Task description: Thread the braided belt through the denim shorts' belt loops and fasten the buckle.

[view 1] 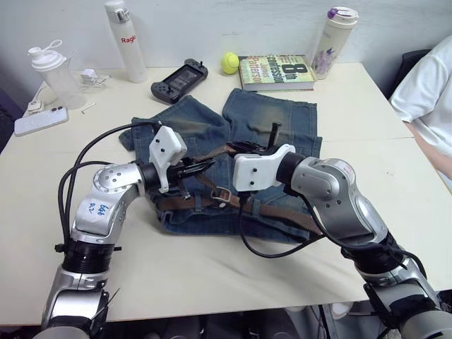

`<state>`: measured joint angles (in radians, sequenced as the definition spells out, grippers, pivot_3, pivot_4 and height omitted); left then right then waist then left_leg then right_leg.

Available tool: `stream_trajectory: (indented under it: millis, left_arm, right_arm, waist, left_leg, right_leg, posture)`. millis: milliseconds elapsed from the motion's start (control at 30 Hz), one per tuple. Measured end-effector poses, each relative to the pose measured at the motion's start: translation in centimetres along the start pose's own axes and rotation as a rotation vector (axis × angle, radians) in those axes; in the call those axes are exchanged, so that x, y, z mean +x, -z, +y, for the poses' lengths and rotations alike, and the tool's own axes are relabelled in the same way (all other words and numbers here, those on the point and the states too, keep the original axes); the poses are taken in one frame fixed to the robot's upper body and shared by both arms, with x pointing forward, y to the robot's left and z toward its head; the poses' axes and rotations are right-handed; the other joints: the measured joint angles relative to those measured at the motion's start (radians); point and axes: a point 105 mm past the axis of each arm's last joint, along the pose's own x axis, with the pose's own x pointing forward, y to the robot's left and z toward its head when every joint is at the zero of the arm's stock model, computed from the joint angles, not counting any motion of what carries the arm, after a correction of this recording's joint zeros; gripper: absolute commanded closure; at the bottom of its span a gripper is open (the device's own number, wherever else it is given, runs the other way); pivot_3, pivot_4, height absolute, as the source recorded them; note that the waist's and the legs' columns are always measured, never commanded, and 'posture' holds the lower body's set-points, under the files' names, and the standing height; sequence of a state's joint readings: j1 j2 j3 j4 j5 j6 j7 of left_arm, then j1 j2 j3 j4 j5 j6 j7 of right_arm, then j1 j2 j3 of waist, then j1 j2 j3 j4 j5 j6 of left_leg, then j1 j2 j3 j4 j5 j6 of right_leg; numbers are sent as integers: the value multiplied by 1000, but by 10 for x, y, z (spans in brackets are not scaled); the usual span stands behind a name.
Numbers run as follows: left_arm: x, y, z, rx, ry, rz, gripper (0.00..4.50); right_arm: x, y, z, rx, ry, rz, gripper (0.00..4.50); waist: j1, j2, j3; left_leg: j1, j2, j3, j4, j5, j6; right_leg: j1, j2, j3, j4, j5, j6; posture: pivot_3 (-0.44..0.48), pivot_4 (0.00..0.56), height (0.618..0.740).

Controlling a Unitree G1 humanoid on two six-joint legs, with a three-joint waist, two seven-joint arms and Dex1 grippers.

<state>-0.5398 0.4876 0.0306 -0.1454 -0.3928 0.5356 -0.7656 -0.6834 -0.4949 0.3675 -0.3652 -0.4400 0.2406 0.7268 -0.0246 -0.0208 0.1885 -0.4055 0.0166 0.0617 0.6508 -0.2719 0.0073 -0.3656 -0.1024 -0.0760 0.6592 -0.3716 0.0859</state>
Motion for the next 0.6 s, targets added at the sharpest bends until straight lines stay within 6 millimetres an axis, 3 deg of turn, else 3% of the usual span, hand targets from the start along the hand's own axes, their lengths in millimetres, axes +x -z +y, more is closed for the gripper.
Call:
stream_trajectory:
  millis: [167, 300, 500, 600]
  left_arm:
    - [2, -13, -8, -77, 25, -83, 4500]
    - [2, -19, -10, -119, 20, -117, 4500]
    - [-6, -17, 0, -193, -56, -146, 4500]
    - [-7, -16, 1, -224, -67, -157, 4500]
  right_arm:
    - [0, -3, -1, 104, 26, -19, 2289]
    - [-1, 6, 2, 229, 33, 23, 421]
    - [-31, 48, 7, 619, 68, 156, 421]
    - [-35, 53, 22, 766, 42, 180, 1196]
  waist:
    - [0, 0, 0]
    - [0, 0, 0]
    - [7, 0, 0]
    - [9, 0, 0]
  left_leg:
    - [0, 0, -1, 0, 0, 0]
    - [0, 0, -1, 0, 0, 0]
    - [0, 0, -2, 0, 0, 0]
    - [1, 0, -2, -1, 0, 0]
  right_leg:
    - [1, 0, 0, 0, 0, 0]
    - [1, 0, 0, 0, 0, 0]
    - [3, 0, 0, -1, 0, 0]
    - [2, 0, 0, -1, 0, 0]
  posture:
    - [0, 150, 740]
    - [0, 150, 740]
    - [0, 150, 740]
    - [0, 150, 740]
